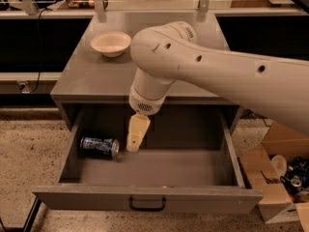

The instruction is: Pick pepsi can from top drawer and place on counter

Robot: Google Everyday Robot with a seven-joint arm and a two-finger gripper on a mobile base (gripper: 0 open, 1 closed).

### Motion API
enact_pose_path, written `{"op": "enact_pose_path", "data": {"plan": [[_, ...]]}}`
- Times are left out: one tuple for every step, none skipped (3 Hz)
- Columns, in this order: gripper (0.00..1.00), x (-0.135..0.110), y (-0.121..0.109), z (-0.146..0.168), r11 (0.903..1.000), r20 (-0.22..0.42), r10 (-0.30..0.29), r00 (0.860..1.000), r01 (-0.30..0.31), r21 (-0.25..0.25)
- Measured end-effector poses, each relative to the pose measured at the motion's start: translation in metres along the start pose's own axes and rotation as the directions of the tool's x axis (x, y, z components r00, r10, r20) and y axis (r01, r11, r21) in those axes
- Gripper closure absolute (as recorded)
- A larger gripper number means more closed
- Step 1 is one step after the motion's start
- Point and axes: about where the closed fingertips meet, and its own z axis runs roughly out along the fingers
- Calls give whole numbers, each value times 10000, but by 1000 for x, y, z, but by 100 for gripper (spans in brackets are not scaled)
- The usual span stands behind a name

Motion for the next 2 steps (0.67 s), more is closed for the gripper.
{"op": "enact_pose_path", "data": {"plan": [[0,-7,-11,-5,9962,-549,-650,9964,680,546],[0,-7,-18,-5,9919,-816,-914,9925,980,805]]}}
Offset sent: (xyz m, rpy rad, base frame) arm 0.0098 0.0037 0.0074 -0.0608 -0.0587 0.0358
